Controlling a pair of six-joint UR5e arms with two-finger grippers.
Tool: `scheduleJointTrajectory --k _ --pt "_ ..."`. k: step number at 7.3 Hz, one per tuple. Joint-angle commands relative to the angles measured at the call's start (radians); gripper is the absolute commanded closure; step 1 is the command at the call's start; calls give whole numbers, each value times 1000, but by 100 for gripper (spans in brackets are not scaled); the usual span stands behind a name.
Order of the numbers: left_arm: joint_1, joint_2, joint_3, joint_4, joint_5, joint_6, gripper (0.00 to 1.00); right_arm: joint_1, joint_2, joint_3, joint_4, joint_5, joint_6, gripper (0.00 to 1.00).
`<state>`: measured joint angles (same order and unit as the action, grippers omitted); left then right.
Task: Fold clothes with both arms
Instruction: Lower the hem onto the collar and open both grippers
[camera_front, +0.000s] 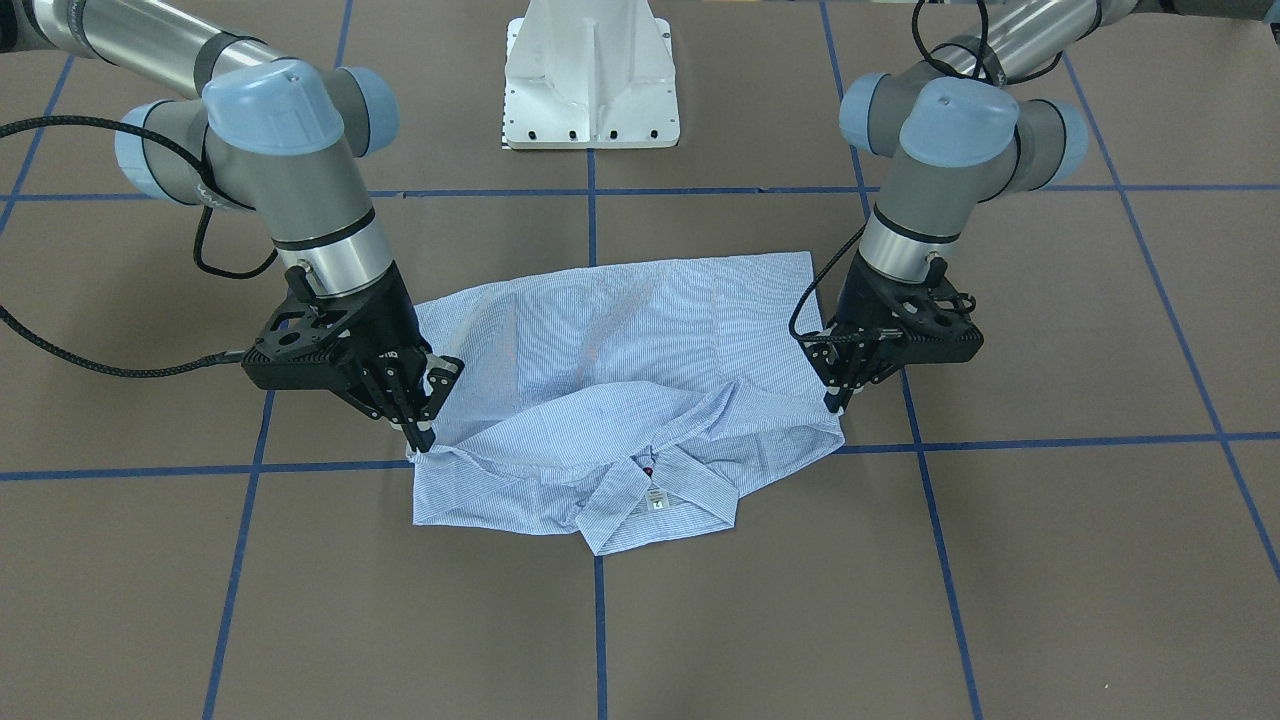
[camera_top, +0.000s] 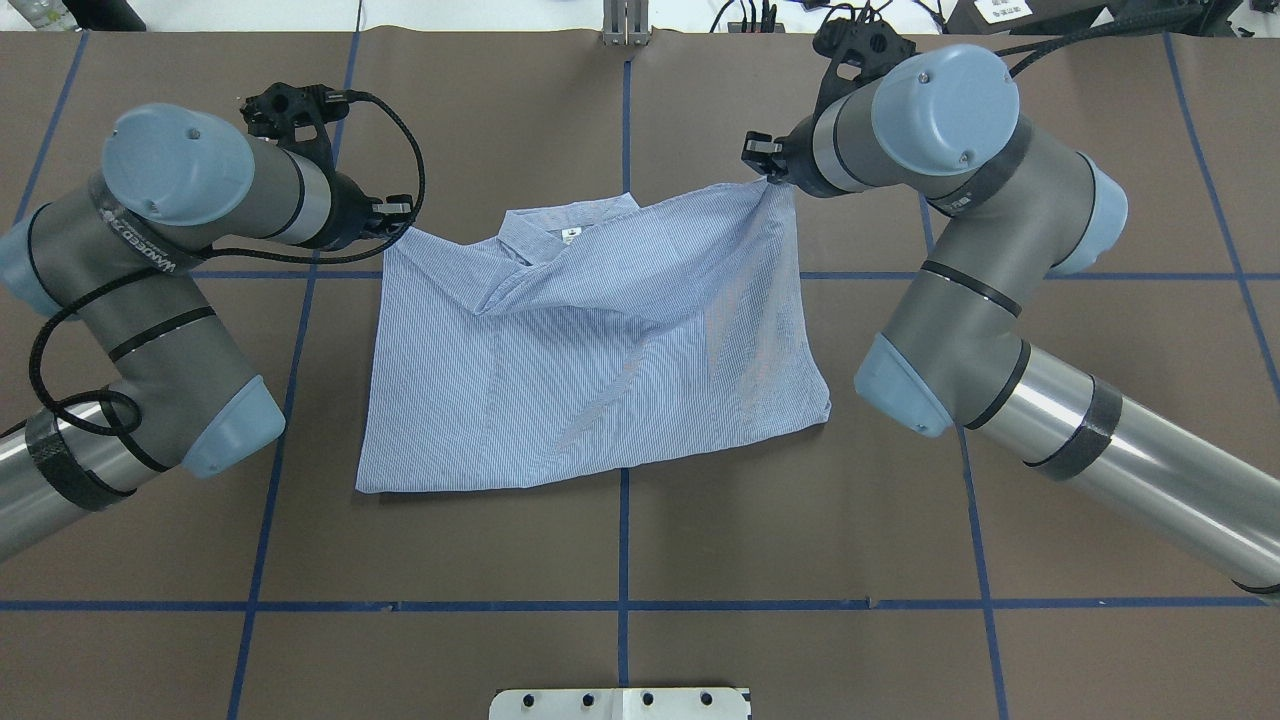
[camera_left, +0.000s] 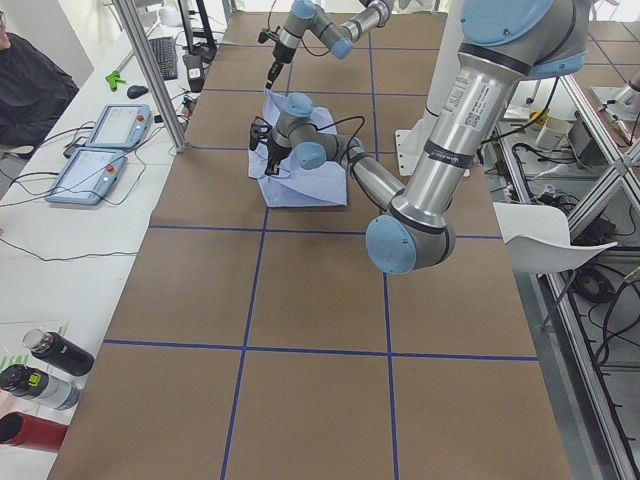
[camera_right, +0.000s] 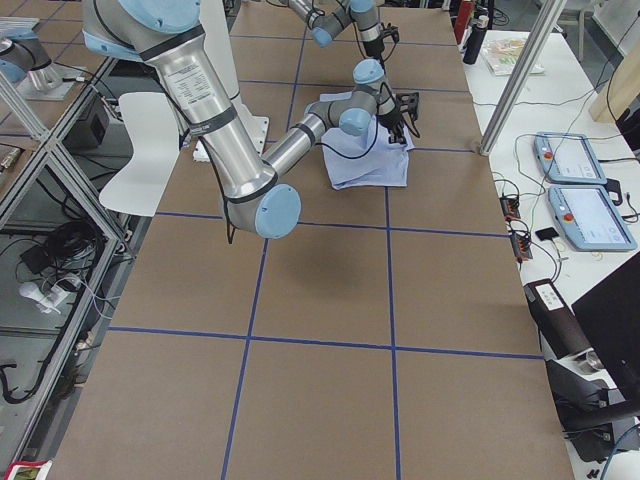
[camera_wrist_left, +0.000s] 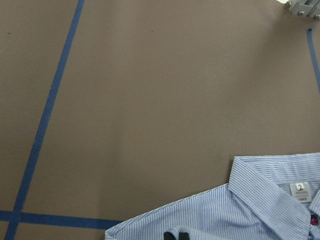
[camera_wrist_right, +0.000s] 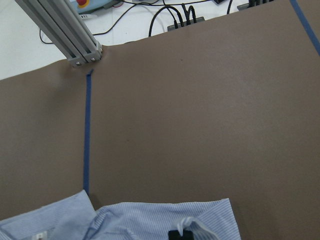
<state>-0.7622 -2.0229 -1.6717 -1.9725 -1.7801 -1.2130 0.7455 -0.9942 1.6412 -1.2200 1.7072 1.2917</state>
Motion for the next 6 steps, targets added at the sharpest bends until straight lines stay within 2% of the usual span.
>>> scheduleJointTrajectory --k 1,2,3,4,5,6 --pt "14 -10 79 -6 1 1 100 -26 -30 -27 -1 -6 -34 100" --pt "15 -10 85 -11 -1 1 100 -26 -20 -41 -1 -6 -25 77" --pt "17 -10 83 -11 -4 27 97 -26 -26 -43 0 -5 -31 65" --pt "15 -8 79 -9 -4 90 87 -26 -26 -41 0 -4 -31 57" --pt "15 -7 76 -9 -4 98 41 -26 -24 -41 -1 -4 -35 15" --pt "11 -2 66 -9 -7 118 0 -18 -20 -40 -6 6 -35 0"
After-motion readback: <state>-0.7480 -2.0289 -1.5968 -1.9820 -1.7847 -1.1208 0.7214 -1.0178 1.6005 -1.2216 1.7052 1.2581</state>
